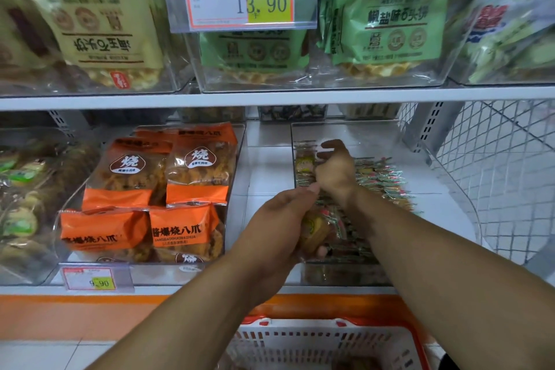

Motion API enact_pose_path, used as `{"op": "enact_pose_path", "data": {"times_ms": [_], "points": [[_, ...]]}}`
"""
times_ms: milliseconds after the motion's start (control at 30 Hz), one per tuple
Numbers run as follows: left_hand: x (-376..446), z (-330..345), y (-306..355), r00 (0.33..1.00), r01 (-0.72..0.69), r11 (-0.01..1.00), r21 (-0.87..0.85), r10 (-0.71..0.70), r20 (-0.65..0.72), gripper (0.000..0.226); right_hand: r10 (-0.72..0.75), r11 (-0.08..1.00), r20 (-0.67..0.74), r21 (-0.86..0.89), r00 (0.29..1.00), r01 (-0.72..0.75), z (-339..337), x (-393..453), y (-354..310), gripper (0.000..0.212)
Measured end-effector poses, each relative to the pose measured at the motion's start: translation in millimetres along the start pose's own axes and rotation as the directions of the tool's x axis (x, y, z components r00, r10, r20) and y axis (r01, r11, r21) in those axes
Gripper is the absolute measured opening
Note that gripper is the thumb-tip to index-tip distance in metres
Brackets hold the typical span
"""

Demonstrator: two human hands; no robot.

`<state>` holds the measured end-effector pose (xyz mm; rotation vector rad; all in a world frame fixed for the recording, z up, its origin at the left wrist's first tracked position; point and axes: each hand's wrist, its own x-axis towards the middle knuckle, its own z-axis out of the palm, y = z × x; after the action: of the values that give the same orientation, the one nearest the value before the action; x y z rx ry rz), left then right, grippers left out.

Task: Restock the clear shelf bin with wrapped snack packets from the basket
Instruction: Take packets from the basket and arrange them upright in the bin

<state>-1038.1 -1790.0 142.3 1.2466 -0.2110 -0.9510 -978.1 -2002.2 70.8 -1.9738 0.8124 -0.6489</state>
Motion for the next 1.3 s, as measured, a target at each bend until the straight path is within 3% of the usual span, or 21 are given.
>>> {"op": "enact_pose_path", "data": {"times_ms": [67,133,233,300,367,467,567,733,933,1067,1133,1200,1233,1300], "points": [[-3.2,-0.6,4.3,0.999,0.042,0.995,-0.095,-0.044,-0.024,0.028,-0.001,0.995,0.044,-0.097,0.999,0.005,-5.3,-1.0,-3.1,0.036],[-7.0,-2.8,7.9,0.995,0.058,0.978,-0.199,-0.072,-0.064,0.025,0.004,0.985,0.128,-0.172,0.992,0.018,-13.0,-2.4,-6.2,0.045],[-15.9,-5.7,12.1,0.992,0.026,0.943,-0.333,-0.065,-0.107,0.023,-0.012,0.990,0.118,-0.141,0.993,0.029,-36.7,-14.0,-18.1,0.051],[-21.3,-8.2,12.4,0.986,-0.025,0.929,-0.370,-0.038,-0.160,0.022,-0.104,0.994,0.034,-0.038,0.994,0.105,-52.8,-36.2,-33.2,0.031],[-26.2,-9.4,11.5,0.979,-0.080,0.938,-0.337,0.009,-0.205,0.024,-0.181,0.970,0.057,0.177,0.982,0.169,-65.9,-71.0,-49.2,0.014],[-33.4,-9.3,8.4,0.960,-0.203,0.959,-0.197,0.155,-0.233,0.028,-0.292,0.927,0.273,0.317,0.917,0.201,-81.6,-132.1,-66.9,0.034],[-41.7,-7.4,5.2,0.943,-0.298,0.945,-0.138,0.269,-0.198,0.034,-0.252,0.939,0.384,0.320,0.888,0.128,-90.0,-170.2,-74.2,0.050],[-45.2,-3.2,6.4,0.961,-0.269,0.930,-0.252,0.244,-0.126,0.031,-0.140,0.919,0.337,0.394,0.931,-0.004,-103.9,-179.1,-72.1,0.041],[-42.6,-1.0,8.7,0.965,-0.260,0.886,-0.383,0.248,-0.081,0.029,0.026,0.785,0.382,0.565,0.924,-0.256,-114.3,-174.4,-66.3,0.033],[-39.0,0.0,5.5,0.959,-0.276,0.883,-0.378,0.277,-0.054,0.029,-0.034,0.793,0.423,0.563,0.906,-0.233,-116.9,-169.6,-64.8,0.043],[-36.9,1.7,2.4,0.955,-0.289,0.898,-0.331,0.295,-0.035,0.030,-0.106,0.833,0.503,0.516,0.858,-0.200,-117.5,-164.7,-61.6,0.052],[-34.3,2.2,-1.2,0.928,-0.373,0.916,-0.148,0.366,-0.071,0.030,-0.138,0.883,0.568,0.442,0.811,-0.159,-119.7,-154.1,-56.9,0.057],[-31.0,1.3,-3.4,0.891,-0.436,0.899,0.053,0.439,-0.115,0.033,-0.142,0.906,0.583,0.402,0.800,-0.132,-121.3,-145.8,-53.8,0.056],[-24.1,1.9,-7.1,0.794,-0.462,0.724,0.512,0.595,-0.125,0.044,-0.133,0.951,0.569,0.304,0.811,-0.057,-123.1,-126.0,-45.0,0.047]]}}
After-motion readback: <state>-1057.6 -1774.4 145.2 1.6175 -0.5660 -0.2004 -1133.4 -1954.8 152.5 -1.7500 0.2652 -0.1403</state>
